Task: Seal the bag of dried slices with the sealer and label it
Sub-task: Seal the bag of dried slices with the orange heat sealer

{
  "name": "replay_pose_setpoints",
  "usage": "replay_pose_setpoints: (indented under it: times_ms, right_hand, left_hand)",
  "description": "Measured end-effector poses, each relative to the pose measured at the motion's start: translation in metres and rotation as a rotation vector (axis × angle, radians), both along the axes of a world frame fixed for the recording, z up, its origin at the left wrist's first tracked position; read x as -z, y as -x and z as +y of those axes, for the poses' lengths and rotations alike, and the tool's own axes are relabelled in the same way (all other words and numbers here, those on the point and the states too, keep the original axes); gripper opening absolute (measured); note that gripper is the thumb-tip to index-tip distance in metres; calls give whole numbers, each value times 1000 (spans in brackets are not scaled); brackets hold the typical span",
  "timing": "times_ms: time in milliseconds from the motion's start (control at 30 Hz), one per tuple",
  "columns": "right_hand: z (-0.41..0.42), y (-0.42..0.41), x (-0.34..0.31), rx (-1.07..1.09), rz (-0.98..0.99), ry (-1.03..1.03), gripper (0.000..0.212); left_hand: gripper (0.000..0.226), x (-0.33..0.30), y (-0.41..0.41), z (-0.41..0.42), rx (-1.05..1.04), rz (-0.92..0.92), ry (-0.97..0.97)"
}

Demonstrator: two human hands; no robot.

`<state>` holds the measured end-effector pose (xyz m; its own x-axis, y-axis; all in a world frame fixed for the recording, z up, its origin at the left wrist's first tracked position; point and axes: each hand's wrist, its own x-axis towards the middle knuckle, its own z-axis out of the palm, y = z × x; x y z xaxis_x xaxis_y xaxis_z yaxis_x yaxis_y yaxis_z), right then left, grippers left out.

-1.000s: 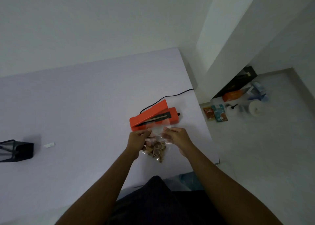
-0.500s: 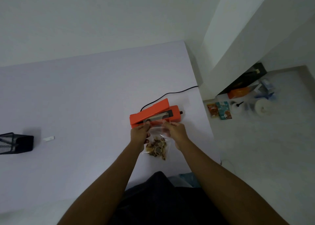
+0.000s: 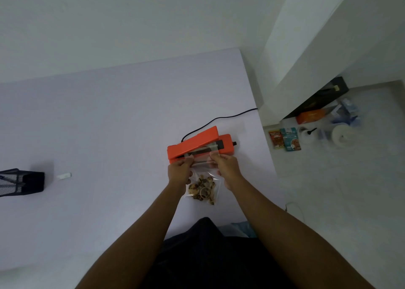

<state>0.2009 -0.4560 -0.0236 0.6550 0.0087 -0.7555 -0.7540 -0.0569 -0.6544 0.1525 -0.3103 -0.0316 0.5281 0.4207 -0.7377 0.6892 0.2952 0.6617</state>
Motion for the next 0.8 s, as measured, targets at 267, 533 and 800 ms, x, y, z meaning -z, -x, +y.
replay_pose_setpoints:
  times_ms: [267, 533, 800]
  right_hand:
    - [1, -1, 1, -15, -7, 22, 16]
    - [1, 1, 5, 0, -22, 16, 21]
    - [2, 1, 5, 24, -29, 4, 17]
  left_hand:
    - [23, 1, -2, 1, 3, 6, -18]
    - [20, 0, -2, 0, 3, 47, -46]
    - [21, -2, -4, -3, 3, 48, -69]
